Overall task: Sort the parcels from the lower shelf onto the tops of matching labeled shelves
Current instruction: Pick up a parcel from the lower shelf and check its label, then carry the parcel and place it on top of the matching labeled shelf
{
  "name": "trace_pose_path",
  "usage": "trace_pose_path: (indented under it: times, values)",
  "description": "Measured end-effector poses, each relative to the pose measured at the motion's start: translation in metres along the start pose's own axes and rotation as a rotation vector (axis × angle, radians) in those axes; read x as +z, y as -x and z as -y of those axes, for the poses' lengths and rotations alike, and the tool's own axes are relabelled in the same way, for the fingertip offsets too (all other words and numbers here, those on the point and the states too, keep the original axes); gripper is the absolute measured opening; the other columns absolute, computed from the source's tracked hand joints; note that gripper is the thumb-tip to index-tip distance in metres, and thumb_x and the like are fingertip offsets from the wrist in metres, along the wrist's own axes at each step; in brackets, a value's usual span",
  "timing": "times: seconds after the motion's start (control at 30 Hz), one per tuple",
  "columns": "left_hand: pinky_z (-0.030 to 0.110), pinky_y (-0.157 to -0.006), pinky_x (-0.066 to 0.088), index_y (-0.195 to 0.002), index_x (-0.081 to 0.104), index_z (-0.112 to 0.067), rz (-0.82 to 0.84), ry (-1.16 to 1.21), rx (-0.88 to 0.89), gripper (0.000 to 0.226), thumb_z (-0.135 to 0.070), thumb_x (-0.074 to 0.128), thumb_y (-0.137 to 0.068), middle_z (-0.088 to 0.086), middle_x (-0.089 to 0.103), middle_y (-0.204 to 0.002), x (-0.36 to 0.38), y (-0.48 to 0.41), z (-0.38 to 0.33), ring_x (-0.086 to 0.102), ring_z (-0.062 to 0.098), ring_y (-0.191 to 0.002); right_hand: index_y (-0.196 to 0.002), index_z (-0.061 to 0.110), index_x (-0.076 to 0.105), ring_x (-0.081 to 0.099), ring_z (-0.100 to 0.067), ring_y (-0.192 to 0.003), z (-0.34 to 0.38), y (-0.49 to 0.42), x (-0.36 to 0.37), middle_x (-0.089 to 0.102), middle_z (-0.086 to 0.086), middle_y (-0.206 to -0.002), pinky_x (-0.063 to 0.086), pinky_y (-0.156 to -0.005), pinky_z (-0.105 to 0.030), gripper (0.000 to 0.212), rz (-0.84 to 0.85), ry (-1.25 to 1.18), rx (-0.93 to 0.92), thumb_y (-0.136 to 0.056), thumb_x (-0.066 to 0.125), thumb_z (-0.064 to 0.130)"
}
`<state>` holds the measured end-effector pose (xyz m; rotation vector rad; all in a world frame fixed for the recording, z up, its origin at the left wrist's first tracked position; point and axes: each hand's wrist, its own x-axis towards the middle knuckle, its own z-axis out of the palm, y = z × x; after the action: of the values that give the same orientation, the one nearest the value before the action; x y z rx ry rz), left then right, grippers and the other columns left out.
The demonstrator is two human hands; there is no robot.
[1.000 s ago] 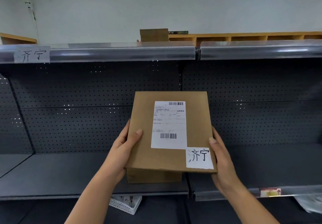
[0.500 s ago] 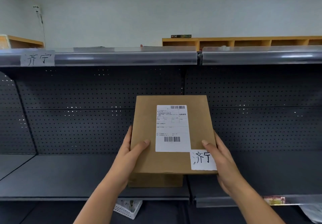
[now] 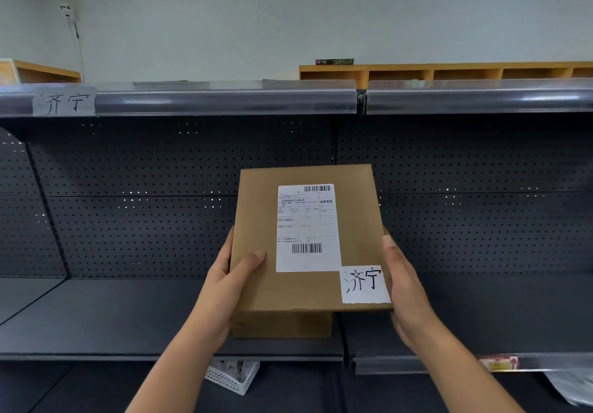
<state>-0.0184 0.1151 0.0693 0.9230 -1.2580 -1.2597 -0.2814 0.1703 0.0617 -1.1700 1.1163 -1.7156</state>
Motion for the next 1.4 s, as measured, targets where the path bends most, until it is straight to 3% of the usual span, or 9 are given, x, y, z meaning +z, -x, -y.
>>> trace_pose_path:
  times: [0.13,0.27,0.33,0.53,0.77,0.97,1.1,1.3,1.4]
  values:
    - [0.036,-0.091,0.061,-0.158,0.045,-0.048,-0.023,-0.03,0.005,0.067,-0.03,0.072,-0.099,-0.01,0.076,-0.138,-0.003,0.005,0.004,0.079,0.016,-0.113,-0.156,0.039,0.05,0.06,-0.011,-0.14,-0.006,0.0,0.001,0.065,0.014,-0.15,0.04,-0.123,-0.047,0.065,0.012,-0.006,-0.015,-0.097,0.058,0.066]
    - [0.033,-0.092,0.059,-0.162,0.038,-0.041,-0.064,-0.04,-0.008,0.072,-0.03,0.072,-0.099,-0.009,0.07,-0.144,-0.005,0.012,0.005,0.076,0.017,-0.117,-0.138,0.033,0.065,0.076,-0.017,-0.114,-0.01,-0.001,0.002,0.081,0.009,-0.123,0.056,-0.102,-0.042,0.034,-0.027,0.003,-0.036,-0.105,0.061,0.024]
    - [0.036,-0.092,0.058,-0.161,0.036,-0.034,-0.104,-0.04,-0.028,0.071,-0.028,0.072,-0.1,-0.006,0.064,-0.148,-0.004,0.013,0.004,0.071,0.02,-0.121,-0.129,0.032,0.067,0.078,-0.018,-0.107,-0.011,-0.002,0.003,0.083,0.009,-0.115,0.059,-0.095,-0.041,0.031,-0.078,-0.001,-0.033,-0.105,0.061,0.015]
    - [0.04,-0.09,0.058,-0.151,0.043,-0.035,-0.184,-0.064,-0.025,0.058,-0.027,0.07,-0.101,-0.007,0.067,-0.137,-0.011,0.026,-0.012,0.071,0.021,-0.116,-0.13,0.032,0.067,0.078,-0.014,-0.106,-0.004,-0.005,0.014,0.083,0.008,-0.116,0.058,-0.094,-0.036,0.035,0.044,0.039,-0.006,-0.105,0.059,0.009]
    - [0.029,-0.079,0.06,-0.143,0.057,-0.039,-0.278,-0.083,0.011,0.046,-0.027,0.069,-0.1,-0.015,0.082,-0.118,-0.056,0.057,-0.037,0.081,0.011,-0.099,-0.142,0.038,0.061,0.076,-0.015,-0.116,0.001,-0.002,0.063,0.08,0.011,-0.124,0.052,-0.108,-0.044,0.044,0.223,0.043,0.004,-0.104,0.061,0.017]
    - [0.035,-0.088,0.061,-0.142,0.061,-0.035,-0.324,-0.102,0.005,0.042,-0.023,0.067,-0.102,-0.007,0.082,-0.124,-0.102,0.073,-0.06,0.08,0.019,-0.109,-0.131,0.043,0.064,0.076,-0.002,-0.106,0.011,0.0,0.119,0.082,0.022,-0.113,0.05,-0.095,-0.029,0.041,0.312,0.052,-0.011,-0.104,0.062,0.012]
    - [0.029,-0.084,0.061,-0.139,0.061,-0.035,-0.364,-0.135,0.034,0.04,-0.021,0.066,-0.102,-0.01,0.083,-0.119,-0.123,0.076,-0.074,0.08,0.015,-0.105,-0.125,0.043,0.067,0.078,-0.006,-0.104,0.015,0.004,0.147,0.083,0.015,-0.114,0.054,-0.096,-0.037,0.038,0.339,0.047,-0.012,-0.105,0.06,0.012]
    - [0.036,-0.091,0.06,-0.143,0.059,-0.032,-0.416,-0.12,0.055,0.048,-0.024,0.072,-0.097,-0.006,0.081,-0.127,-0.148,0.076,-0.084,0.079,0.019,-0.109,-0.128,0.038,0.066,0.077,-0.001,-0.103,0.017,0.012,0.174,0.082,0.017,-0.115,0.053,-0.086,-0.026,0.036,0.356,0.049,-0.05,-0.106,0.057,0.011]
    - [0.037,-0.088,0.061,-0.138,0.061,-0.032,-0.432,-0.098,0.055,0.042,-0.021,0.071,-0.098,-0.006,0.083,-0.121,-0.156,0.074,-0.083,0.08,0.019,-0.105,-0.129,0.036,0.067,0.078,-0.01,-0.108,0.014,0.012,0.181,0.083,0.012,-0.115,0.056,-0.095,-0.037,0.035,0.34,0.075,-0.033,-0.106,0.058,0.012]
